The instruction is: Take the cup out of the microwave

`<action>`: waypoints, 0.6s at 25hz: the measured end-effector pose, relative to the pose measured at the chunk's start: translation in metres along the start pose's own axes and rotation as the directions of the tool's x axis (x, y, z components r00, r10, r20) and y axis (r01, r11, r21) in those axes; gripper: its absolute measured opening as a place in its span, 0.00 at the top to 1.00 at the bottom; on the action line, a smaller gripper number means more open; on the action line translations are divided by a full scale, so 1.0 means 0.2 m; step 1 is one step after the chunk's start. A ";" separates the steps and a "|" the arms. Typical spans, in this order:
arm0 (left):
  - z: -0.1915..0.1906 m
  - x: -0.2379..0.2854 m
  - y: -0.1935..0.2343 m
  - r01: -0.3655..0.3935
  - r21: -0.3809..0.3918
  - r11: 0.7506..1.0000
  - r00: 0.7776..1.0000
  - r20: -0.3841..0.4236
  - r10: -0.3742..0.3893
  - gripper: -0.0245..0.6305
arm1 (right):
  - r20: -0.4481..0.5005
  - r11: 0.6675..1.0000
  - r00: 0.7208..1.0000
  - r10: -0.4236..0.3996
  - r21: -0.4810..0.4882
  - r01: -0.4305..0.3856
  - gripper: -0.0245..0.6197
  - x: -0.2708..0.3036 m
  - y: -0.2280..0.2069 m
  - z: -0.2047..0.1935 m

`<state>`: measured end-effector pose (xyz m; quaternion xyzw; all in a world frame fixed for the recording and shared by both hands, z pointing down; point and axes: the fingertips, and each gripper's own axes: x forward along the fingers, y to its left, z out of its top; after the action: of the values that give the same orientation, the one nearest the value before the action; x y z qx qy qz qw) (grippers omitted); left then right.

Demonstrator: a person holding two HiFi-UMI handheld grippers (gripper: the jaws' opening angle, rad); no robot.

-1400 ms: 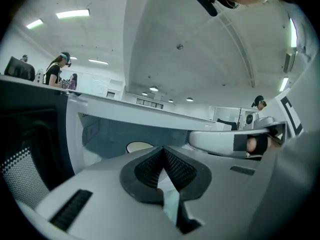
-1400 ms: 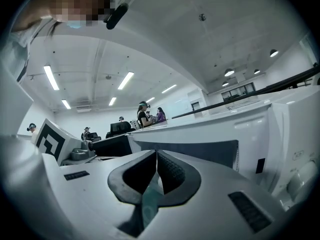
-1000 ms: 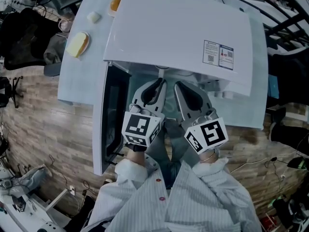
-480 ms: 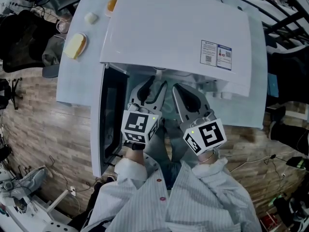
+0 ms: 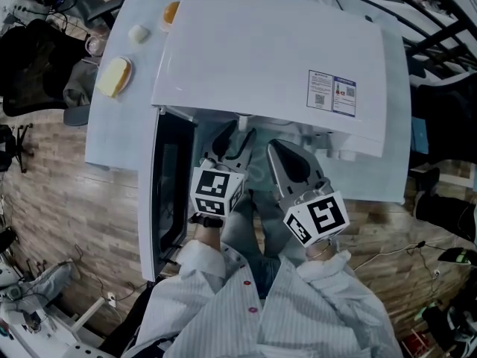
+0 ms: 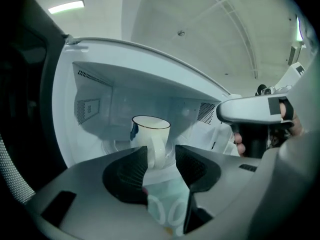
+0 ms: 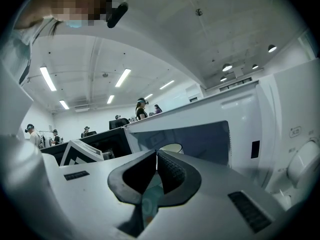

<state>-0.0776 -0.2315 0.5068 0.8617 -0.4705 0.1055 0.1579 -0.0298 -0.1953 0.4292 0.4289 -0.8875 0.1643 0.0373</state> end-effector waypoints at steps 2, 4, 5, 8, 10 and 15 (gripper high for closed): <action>-0.02 0.02 0.01 -0.002 -0.001 1.000 1.000 -0.007 0.002 0.71 | -0.004 1.000 1.000 -0.004 0.003 0.004 0.91 -0.01 -0.01 -0.01; -0.03 0.04 0.01 -0.005 0.001 1.000 1.000 -0.012 0.005 0.71 | -0.005 1.000 1.000 -0.007 0.006 0.007 0.91 -0.01 -0.01 -0.01; -0.04 0.05 0.01 -0.007 0.002 1.000 1.000 -0.014 0.007 0.71 | -0.005 1.000 1.000 -0.009 0.007 0.009 0.91 -0.02 -0.01 -0.01; -0.06 0.06 0.03 -0.026 0.005 1.000 0.999 -0.023 0.027 0.77 | -0.010 1.000 1.000 -0.010 0.005 0.010 0.91 -0.03 -0.02 -0.02; -0.06 0.06 0.03 -0.042 0.013 0.999 0.999 -0.022 0.042 0.82 | -0.015 1.000 1.000 -0.012 0.005 0.012 0.91 -0.03 -0.02 -0.03; -0.06 0.06 0.03 -0.050 0.044 0.998 0.999 -0.018 0.050 0.83 | -0.021 1.000 1.000 -0.020 0.012 0.020 0.91 -0.05 -0.03 -0.05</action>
<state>-0.0766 -0.2402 0.5228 0.8519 -0.4879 0.1278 0.1408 -0.0207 -0.1887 0.4372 0.4364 -0.8817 0.1737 0.0459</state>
